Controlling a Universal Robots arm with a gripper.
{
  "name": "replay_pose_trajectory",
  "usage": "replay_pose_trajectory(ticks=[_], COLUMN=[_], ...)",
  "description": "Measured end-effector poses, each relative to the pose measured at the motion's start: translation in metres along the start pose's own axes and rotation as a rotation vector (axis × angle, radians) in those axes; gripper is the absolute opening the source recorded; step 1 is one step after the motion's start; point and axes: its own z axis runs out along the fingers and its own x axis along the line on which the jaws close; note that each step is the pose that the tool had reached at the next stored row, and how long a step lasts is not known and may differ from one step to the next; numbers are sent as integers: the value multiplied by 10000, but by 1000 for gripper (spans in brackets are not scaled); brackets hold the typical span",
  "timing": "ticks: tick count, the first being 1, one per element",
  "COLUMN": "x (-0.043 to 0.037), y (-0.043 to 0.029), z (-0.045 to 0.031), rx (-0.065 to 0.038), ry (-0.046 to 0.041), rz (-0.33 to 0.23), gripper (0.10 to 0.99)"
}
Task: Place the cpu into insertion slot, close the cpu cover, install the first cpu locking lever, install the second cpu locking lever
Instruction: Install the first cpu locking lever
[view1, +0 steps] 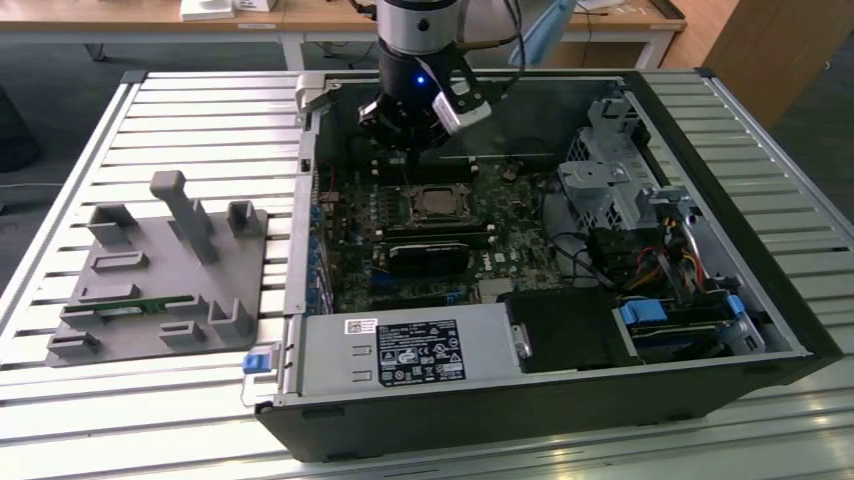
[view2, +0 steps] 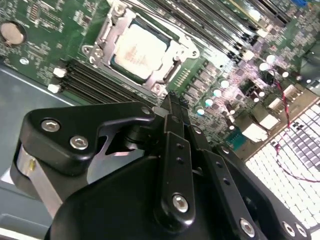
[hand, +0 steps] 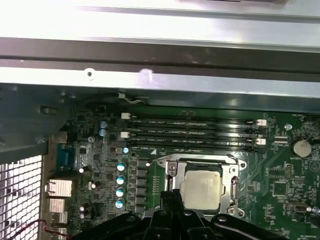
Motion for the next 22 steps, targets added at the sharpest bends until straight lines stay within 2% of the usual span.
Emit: replay_pose_trajectory(ticks=[5,8,17,22], x=[122,169,237,249], y=[3,10,35,87], z=[5,9,30,41], rx=[0,-1,1,0], ry=[0,0,1,0], rz=[0,2,1,1], gripper=[106,106,106,106])
